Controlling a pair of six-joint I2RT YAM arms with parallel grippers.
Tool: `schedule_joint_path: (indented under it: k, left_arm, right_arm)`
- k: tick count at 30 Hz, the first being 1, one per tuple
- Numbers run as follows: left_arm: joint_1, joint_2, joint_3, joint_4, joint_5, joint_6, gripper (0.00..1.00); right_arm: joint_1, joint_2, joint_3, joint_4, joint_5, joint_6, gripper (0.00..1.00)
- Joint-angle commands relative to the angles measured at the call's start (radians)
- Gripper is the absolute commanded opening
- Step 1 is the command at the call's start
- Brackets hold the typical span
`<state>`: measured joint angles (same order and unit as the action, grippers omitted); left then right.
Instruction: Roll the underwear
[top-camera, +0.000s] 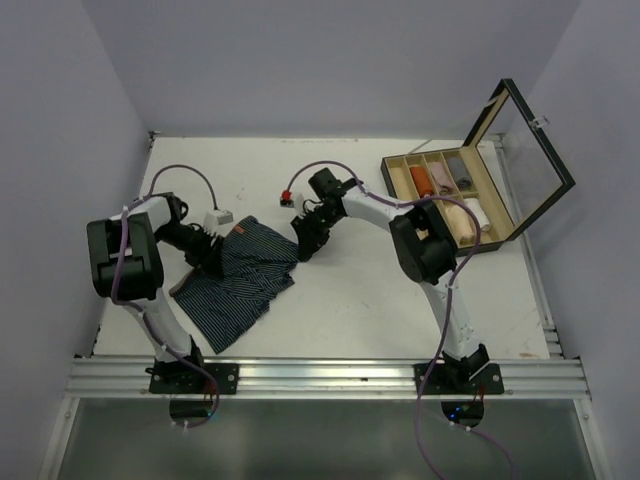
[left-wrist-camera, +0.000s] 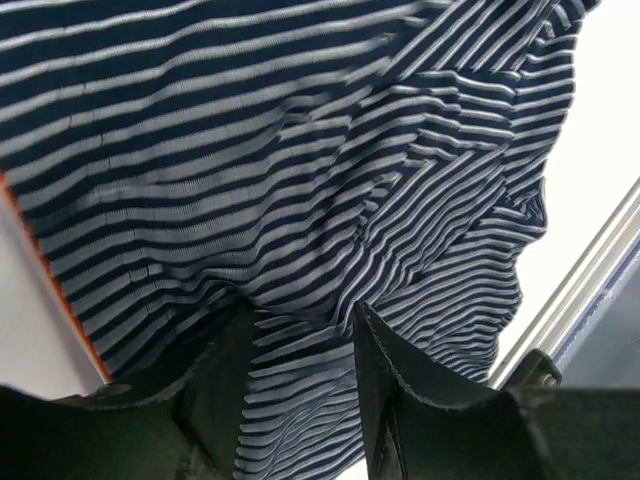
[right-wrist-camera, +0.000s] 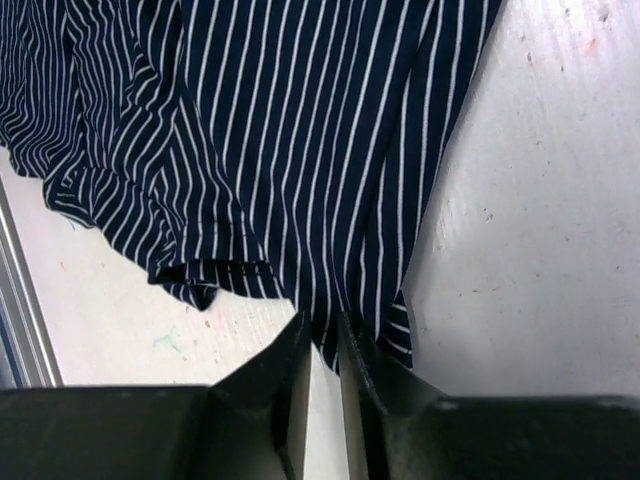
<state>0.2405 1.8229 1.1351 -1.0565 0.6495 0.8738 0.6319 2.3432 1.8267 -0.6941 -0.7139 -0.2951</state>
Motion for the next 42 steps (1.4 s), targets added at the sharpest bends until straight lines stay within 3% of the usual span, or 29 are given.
schedule_joint_path:
  k: [1,8,11,12,16,18,22,25,33,42]
  left_arm:
    - [-0.096,0.084,0.046,0.101,-0.031,-0.068,0.47]
    - [-0.293,0.269,0.259,0.199,0.062,-0.222,0.49]
    - [-0.316,0.3,0.353,0.182,0.16,-0.245,0.54]
    - [-0.314,0.279,0.373,0.175,0.177,-0.237,0.55]
    - [-0.241,0.138,0.345,0.162,0.269,-0.214,0.64]
    - [-0.166,0.077,0.341,0.145,0.286,-0.213,0.67]
    - [-0.018,0.039,0.341,0.118,0.228,-0.156,0.72]
    - [0.017,0.062,0.348,0.124,0.216,-0.122,0.72]
    - [0.028,0.186,0.385,0.136,0.216,0.059,0.71]
    - [0.026,0.289,0.423,0.127,0.265,0.082,0.67]
  right_arm:
    - [-0.001,-0.021,-0.084,-0.037,0.056,-0.026,0.2]
    - [0.0,-0.182,-0.274,-0.113,-0.047,-0.111,0.11]
    - [-0.001,-0.283,-0.319,-0.185,-0.1,-0.165,0.14]
    - [-0.004,-0.307,-0.322,-0.208,-0.128,-0.183,0.19]
    - [-0.085,-0.372,-0.284,-0.173,-0.139,-0.096,0.4]
    - [-0.13,-0.351,-0.22,-0.147,-0.116,-0.018,0.46]
    - [-0.254,-0.277,-0.132,-0.088,-0.023,0.108,0.47]
    - [-0.288,-0.202,-0.084,-0.058,0.043,0.166,0.48]
    - [-0.302,-0.067,-0.056,0.056,0.051,0.316,0.57]
    - [-0.293,0.007,-0.084,0.175,0.037,0.45,0.52]
